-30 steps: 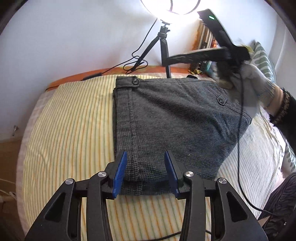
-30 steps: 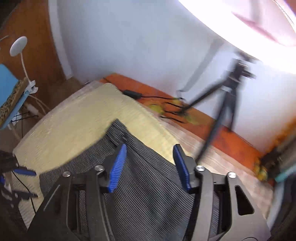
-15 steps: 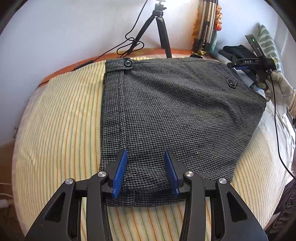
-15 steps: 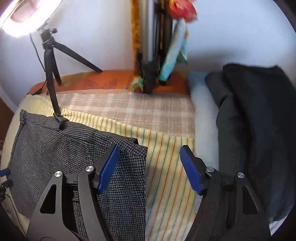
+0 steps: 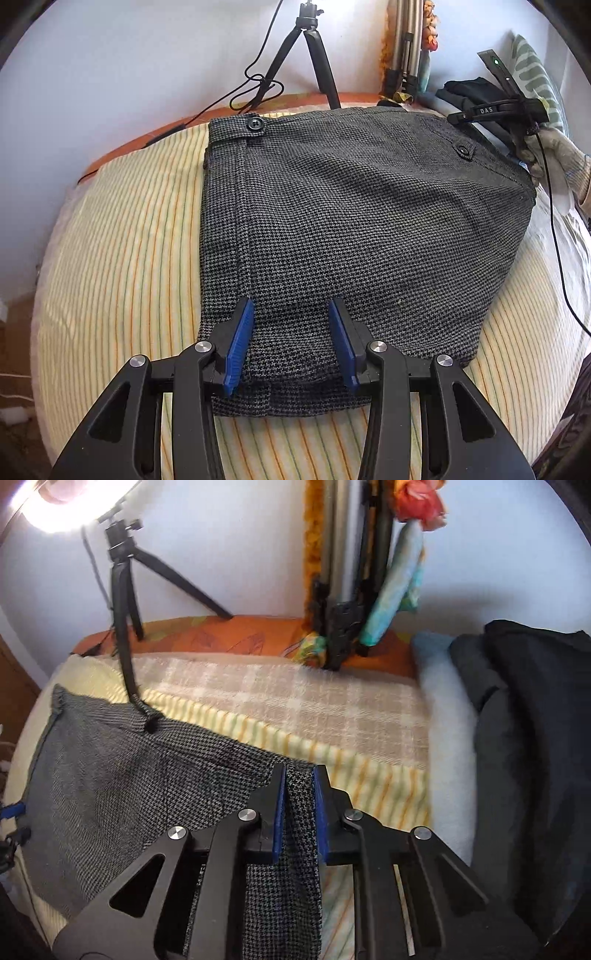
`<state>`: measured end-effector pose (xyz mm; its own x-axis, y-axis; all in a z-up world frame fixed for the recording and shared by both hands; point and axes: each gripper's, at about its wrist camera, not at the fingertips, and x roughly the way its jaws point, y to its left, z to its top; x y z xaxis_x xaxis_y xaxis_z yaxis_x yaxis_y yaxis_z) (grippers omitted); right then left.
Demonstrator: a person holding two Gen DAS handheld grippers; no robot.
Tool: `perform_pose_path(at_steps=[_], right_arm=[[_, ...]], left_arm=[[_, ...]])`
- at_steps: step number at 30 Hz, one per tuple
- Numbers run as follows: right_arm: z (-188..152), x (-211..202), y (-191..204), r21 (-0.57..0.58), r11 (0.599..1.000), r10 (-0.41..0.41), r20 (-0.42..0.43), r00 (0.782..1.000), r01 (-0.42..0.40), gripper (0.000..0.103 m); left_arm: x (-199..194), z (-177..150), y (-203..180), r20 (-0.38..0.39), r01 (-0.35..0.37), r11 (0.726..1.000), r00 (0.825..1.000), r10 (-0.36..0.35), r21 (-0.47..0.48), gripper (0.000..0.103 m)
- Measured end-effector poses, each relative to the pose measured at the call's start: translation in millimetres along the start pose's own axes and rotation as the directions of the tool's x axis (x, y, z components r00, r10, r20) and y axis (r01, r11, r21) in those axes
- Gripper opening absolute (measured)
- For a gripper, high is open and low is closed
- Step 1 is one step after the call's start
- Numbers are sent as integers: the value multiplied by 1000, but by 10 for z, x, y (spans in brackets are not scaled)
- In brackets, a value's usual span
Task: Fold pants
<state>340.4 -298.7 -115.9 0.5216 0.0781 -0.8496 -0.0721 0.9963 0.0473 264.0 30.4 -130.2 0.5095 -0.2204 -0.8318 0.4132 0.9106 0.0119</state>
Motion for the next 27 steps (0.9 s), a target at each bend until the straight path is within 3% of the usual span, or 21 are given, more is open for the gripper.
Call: perform_pose_path(at_steps=[6, 8, 12, 15, 17, 23, 27], right_arm=[[-46, -2, 177, -84, 994, -68, -29, 997, 65, 20], [-79, -156, 157, -61, 995, -78, -8, 997, 77, 47], [-276, -614, 176, -28, 992, -124, 49, 991, 125, 52], [-572, -961, 272, 34, 998, -64, 86, 994, 61, 56], [-790, -1122, 337, 86, 996, -15, 103, 995, 7, 66], [-1395, -1299, 402, 247, 966, 60, 90, 994, -80, 68], [-1602, -1204, 292, 335, 938, 67, 65, 996, -85, 68]], left_arm=[[-22, 12, 15, 2, 4, 1000, 1000, -4, -2, 40], [-52, 27, 31, 6, 4, 1000, 1000, -4, -14, 40], [-161, 89, 20, 36, 11, 1000, 999, -10, -28, 40], [-247, 133, -36, 57, 32, 999, 998, -30, -35, 40], [-276, 141, -89, 59, 54, 998, 997, -51, -36, 40], [-285, 65, -481, 35, 92, 995, 995, -94, 39, 40], [-68, -72, -588, -46, 45, 995, 998, -41, 93, 41]])
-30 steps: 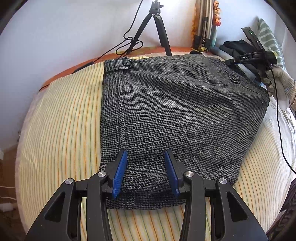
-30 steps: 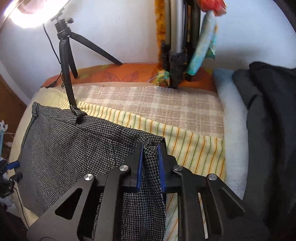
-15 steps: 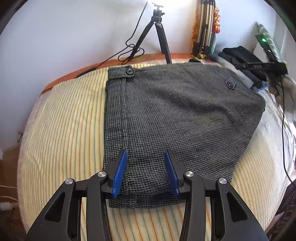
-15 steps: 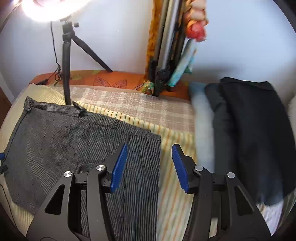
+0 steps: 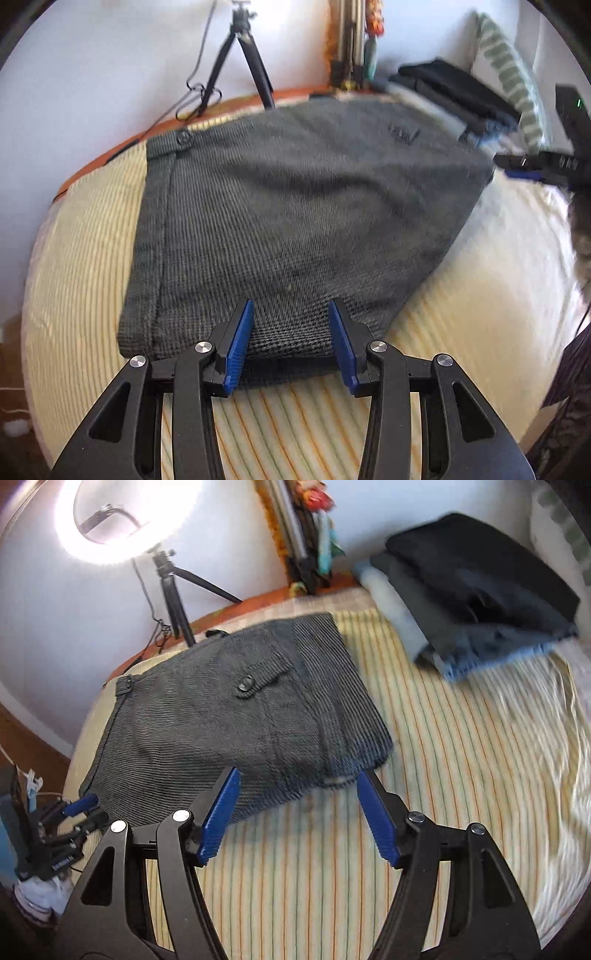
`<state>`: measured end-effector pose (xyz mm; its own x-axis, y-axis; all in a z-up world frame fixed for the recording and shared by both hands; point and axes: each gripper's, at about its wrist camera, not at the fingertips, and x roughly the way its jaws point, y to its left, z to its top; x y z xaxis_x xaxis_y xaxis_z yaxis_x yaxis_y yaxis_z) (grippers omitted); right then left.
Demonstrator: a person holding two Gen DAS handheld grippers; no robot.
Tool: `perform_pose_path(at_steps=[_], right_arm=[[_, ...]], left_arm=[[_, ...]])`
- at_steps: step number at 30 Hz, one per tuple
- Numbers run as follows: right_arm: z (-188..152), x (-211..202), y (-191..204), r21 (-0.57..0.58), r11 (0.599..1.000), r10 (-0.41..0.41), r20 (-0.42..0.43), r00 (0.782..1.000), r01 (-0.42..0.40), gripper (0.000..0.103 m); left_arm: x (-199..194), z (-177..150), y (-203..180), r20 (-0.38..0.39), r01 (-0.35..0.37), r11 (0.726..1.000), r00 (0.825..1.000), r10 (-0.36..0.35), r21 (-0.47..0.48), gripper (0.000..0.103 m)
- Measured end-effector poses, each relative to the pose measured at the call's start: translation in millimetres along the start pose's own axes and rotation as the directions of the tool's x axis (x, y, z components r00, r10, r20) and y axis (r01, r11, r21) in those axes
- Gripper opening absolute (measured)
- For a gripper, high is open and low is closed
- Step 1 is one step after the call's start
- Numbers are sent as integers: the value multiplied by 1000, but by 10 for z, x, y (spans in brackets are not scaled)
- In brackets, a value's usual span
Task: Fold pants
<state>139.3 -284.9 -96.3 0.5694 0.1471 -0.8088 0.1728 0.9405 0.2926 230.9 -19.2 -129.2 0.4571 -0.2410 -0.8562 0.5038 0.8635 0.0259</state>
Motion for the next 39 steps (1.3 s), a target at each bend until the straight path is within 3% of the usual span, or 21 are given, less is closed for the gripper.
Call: perform_pose_path(at_steps=[4, 8, 10, 14, 17, 22, 28, 31, 34, 37, 39], right_arm=[[-42, 66, -119, 51, 998, 29, -15, 999, -28, 68], [0, 184, -222, 121, 987, 112, -20, 994, -109, 68], [28, 262, -284, 149, 983, 113, -22, 993, -109, 68], [11, 356, -370, 210, 970, 135, -32, 990, -125, 68], [18, 392, -392, 225, 964, 148, -26, 989, -139, 68], [27, 451, -337, 230, 962, 155, -26, 988, -145, 69], [32, 480, -373, 282, 942, 189, -5, 982, -180, 70], [49, 506, -401, 317, 930, 192, 8, 981, -185, 70], [87, 539, -346, 292, 940, 175, 21, 984, -174, 71], [91, 550, -273, 278, 948, 147, 42, 988, -152, 70], [103, 545, -240, 273, 948, 157, 42, 987, -162, 64]], left_arm=[[-30, 32, 54, -3, -14, 1000, 1000, 14, -22, 41], [-239, 321, 105, 79, -25, 997, 996, 31, -78, 40], [-255, 526, 75, 107, -26, 995, 994, 37, -99, 40], [-26, 874, -131, 117, -67, 995, 990, 76, -76, 40], [274, 1033, -199, 102, -58, 994, 992, 67, -92, 40], [643, 933, -344, 51, -149, 989, 987, 150, -17, 41], [532, 866, -367, 115, -176, 984, 977, 178, -31, 41], [384, 839, -419, 163, -141, 988, 975, 150, -61, 41], [313, 804, -604, 185, -117, 993, 976, 117, -13, 41], [428, 788, -753, 151, -133, 990, 981, 126, 42, 41], [494, 772, -761, 133, -131, 991, 983, 126, 29, 41]])
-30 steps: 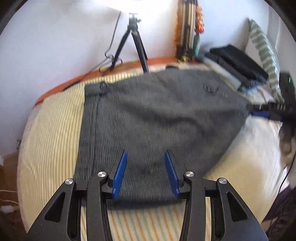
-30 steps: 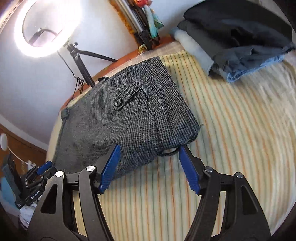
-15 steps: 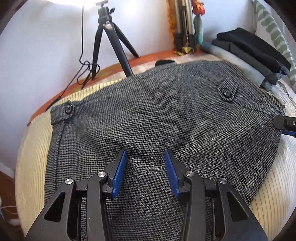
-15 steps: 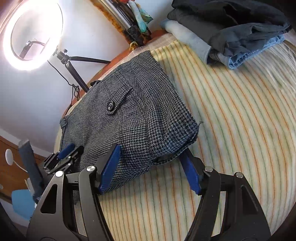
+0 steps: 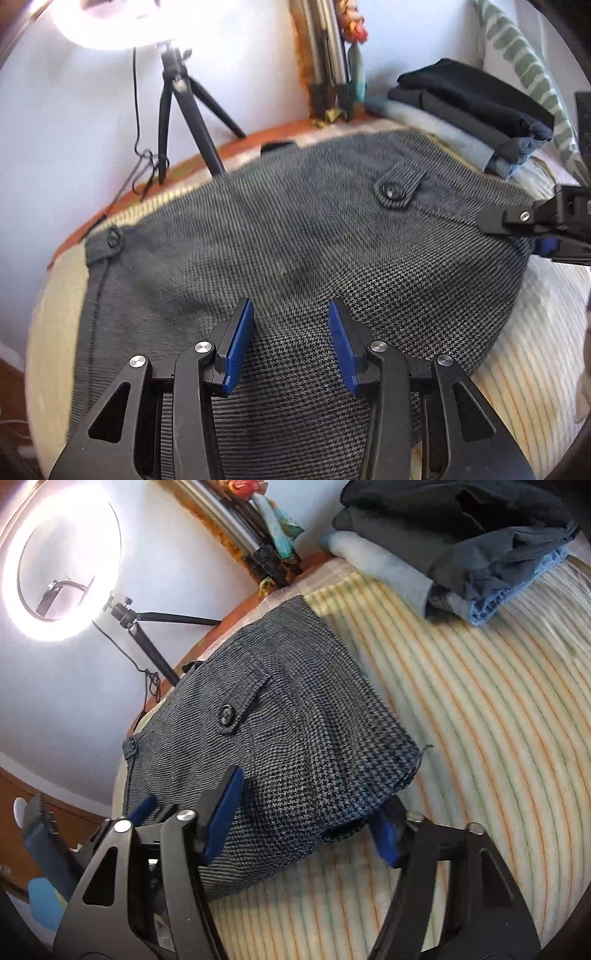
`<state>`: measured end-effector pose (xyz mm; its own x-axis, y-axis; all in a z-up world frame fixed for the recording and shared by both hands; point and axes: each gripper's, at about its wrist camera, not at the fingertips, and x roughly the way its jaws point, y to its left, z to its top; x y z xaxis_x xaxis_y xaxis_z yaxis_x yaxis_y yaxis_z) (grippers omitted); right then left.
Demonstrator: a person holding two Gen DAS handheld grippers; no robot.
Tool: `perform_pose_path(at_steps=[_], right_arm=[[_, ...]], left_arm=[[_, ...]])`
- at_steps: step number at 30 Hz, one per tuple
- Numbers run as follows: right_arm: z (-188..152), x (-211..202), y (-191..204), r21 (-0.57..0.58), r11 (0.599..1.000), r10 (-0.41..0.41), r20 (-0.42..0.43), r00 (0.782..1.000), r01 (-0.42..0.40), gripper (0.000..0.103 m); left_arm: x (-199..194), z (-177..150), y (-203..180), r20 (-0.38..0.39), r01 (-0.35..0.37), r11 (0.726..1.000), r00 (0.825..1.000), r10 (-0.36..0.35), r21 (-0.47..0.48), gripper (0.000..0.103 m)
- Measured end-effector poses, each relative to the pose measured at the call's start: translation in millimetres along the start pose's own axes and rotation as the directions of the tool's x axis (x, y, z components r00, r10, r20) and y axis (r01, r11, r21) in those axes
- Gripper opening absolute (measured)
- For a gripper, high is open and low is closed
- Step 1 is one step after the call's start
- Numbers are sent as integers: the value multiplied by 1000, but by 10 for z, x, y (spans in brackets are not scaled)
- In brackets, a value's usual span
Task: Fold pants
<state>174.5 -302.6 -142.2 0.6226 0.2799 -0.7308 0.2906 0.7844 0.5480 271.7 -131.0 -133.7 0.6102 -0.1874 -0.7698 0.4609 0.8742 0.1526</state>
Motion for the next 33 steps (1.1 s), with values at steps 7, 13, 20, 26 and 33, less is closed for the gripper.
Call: perform_pose_path(at_steps=[7, 13, 20, 26, 33], right_arm=[[77, 2, -250, 163, 982, 100, 5, 995, -100, 61], [94, -10, -266, 157, 985, 76, 16, 997, -78, 28], [153, -140, 31, 41, 998, 48, 64, 997, -50, 19], [180, -364, 458, -139, 990, 33, 109, 993, -18, 18], [159, -500, 1129, -359, 933, 31, 127, 991, 17, 17]], left_arm=[[18, 21, 60, -11, 30, 999, 999, -31, -31, 41], [-190, -32, 283, -2, 8, 998, 1000, -8, -66, 41], [-23, -194, 331, -25, -5, 999, 1000, 4, -50, 41], [-243, -180, 483, -4, 10, 994, 1000, -11, -106, 41], [-532, -504, 1013, -72, 16, 973, 997, -33, -231, 41]])
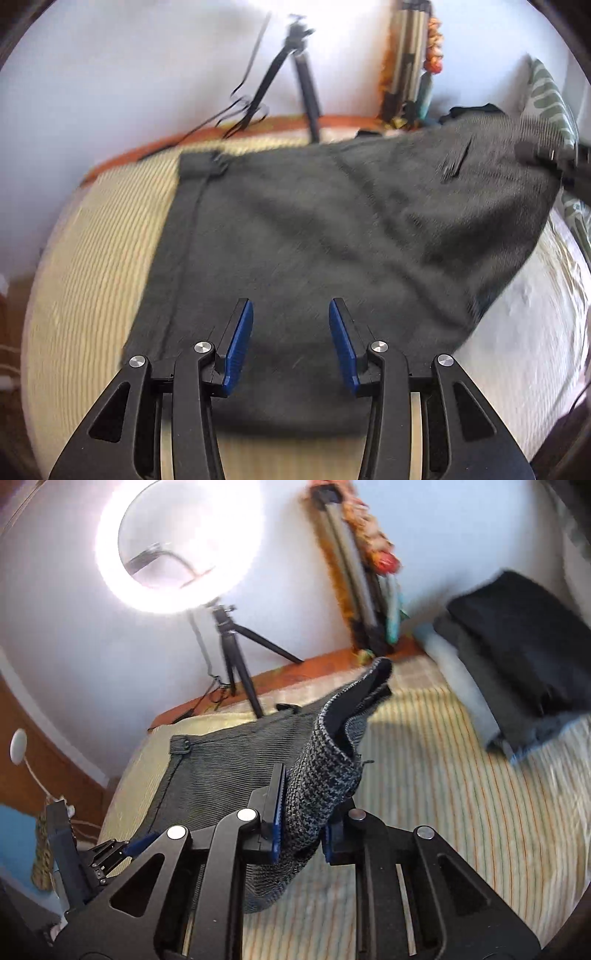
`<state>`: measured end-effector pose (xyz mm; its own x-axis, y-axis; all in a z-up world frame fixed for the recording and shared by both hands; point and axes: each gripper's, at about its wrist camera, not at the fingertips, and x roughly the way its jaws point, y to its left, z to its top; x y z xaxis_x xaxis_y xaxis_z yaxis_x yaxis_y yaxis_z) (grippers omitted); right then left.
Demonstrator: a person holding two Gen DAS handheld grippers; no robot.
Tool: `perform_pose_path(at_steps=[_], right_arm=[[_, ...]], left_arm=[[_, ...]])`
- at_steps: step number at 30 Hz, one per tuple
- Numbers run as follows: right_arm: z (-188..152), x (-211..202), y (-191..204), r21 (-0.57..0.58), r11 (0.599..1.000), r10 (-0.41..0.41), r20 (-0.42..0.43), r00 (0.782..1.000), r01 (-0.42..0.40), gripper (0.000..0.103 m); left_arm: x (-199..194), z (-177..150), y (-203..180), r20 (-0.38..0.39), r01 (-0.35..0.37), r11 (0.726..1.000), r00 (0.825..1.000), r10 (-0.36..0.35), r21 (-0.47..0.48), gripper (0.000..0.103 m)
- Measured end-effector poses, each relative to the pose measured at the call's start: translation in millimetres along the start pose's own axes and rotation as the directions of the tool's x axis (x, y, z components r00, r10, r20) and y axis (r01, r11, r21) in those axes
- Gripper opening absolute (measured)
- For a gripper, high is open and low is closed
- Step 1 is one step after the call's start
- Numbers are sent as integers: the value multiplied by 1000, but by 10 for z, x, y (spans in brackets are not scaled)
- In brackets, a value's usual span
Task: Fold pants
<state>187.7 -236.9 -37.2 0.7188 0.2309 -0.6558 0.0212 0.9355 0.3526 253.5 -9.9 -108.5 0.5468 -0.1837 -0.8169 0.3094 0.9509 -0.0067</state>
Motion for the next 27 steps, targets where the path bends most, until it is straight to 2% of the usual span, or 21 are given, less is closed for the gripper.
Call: perform_pose_path(at_steps=[2, 6, 8, 11, 16, 19, 22, 25, 27], right_arm=[[42, -18, 245, -74, 997, -5, 7, 1000, 5, 17], [48, 12, 854, -228, 974, 7, 3, 1000, -6, 16], [11, 78, 1127, -286, 958, 19, -10, 1000, -21, 15], [-63, 255, 1449, -309, 947, 68, -64, 996, -84, 15], [-350, 668, 2015, -406, 905, 69, -143, 987, -123, 14], [-576, 951, 2254, -450, 882, 53, -203, 978, -141, 14], [-813, 1322, 2435, -499, 856, -1, -261, 965, -135, 14], [-1072, 1489, 2571, -559, 821, -49, -280, 959, -121, 14], [-1109, 1520, 2580, -570, 813, -56, -276, 960, -116, 14]], left_arm=[[-135, -52, 197, 31, -28, 999, 999, 29, -31, 41], [-553, -19, 620, 130, -36, 994, 990, 50, -107, 41], [-666, -39, 838, 139, -26, 987, 989, 48, -159, 41], [-760, -111, 1198, 144, -32, 968, 987, 70, -248, 41], [-910, -244, 1617, 167, -65, 944, 978, 125, -325, 41], [-989, -301, 1821, 181, -75, 929, 972, 149, -362, 41], [-1059, -372, 1993, 184, -74, 911, 970, 160, -405, 41], [-1121, -396, 2057, 194, -77, 904, 966, 172, -420, 41], [-1163, -391, 2036, 201, -87, 907, 962, 183, -412, 41]])
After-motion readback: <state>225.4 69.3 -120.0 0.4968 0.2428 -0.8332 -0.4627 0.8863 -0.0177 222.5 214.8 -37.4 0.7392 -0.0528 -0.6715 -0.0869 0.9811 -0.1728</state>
